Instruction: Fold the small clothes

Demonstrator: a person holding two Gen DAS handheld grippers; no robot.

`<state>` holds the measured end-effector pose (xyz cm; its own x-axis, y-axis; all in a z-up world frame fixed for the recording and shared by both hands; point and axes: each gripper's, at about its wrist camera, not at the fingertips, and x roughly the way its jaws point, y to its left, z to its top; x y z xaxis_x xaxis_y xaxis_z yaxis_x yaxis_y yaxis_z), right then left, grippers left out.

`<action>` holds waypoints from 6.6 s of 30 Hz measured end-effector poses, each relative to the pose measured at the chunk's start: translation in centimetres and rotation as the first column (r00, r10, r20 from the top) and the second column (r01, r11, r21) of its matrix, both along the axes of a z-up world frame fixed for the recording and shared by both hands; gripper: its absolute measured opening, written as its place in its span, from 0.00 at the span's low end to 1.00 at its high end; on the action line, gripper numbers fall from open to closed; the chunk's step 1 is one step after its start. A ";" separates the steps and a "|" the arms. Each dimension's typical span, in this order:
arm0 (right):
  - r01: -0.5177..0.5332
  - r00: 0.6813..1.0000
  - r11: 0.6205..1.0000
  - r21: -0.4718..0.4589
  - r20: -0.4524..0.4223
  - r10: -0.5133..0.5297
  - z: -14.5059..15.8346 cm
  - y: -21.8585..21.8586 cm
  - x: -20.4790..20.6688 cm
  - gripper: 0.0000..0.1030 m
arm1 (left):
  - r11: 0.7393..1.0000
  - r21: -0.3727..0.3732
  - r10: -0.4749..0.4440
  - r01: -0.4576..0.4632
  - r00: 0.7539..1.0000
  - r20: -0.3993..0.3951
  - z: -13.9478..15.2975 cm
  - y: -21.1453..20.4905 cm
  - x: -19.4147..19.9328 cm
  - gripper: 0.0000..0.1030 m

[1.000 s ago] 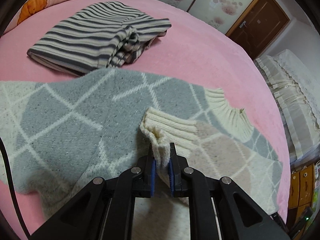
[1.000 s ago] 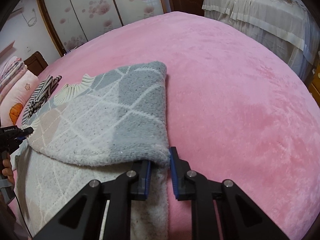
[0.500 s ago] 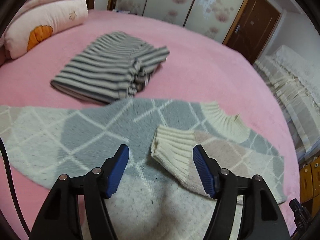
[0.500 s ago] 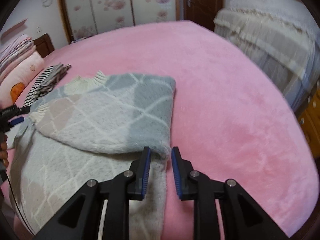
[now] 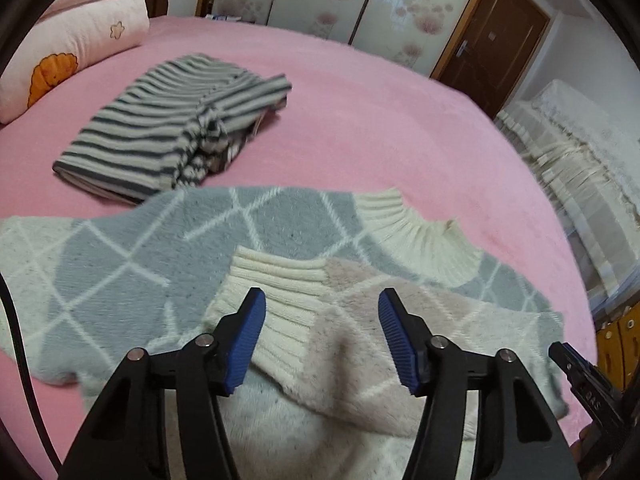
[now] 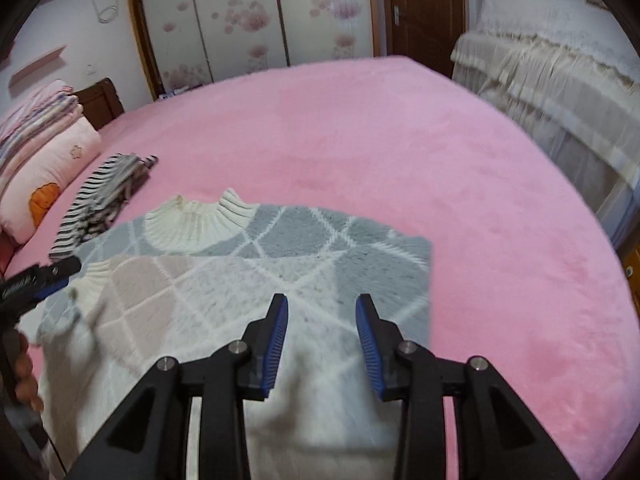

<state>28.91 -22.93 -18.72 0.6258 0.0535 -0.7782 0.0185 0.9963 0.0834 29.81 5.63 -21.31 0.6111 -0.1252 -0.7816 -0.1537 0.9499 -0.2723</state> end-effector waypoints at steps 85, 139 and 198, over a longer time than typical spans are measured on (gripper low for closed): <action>-0.462 0.841 0.873 -0.156 0.235 0.487 15.8 35.4 -14.1 0.54 | 0.882 0.241 0.399 -0.405 0.914 0.075 14.8 35.4 -20.7 0.99; -0.379 0.924 0.925 -0.026 0.033 0.380 7.1 34.8 -8.3 0.54 | 0.971 0.066 0.229 -0.229 0.973 -0.005 10.1 28.5 -11.5 0.08; -0.430 0.896 0.897 0.102 -0.069 0.438 1.9 24.0 -5.6 0.07 | 0.987 0.049 0.157 -0.153 0.984 -0.088 -2.4 18.4 -16.0 0.64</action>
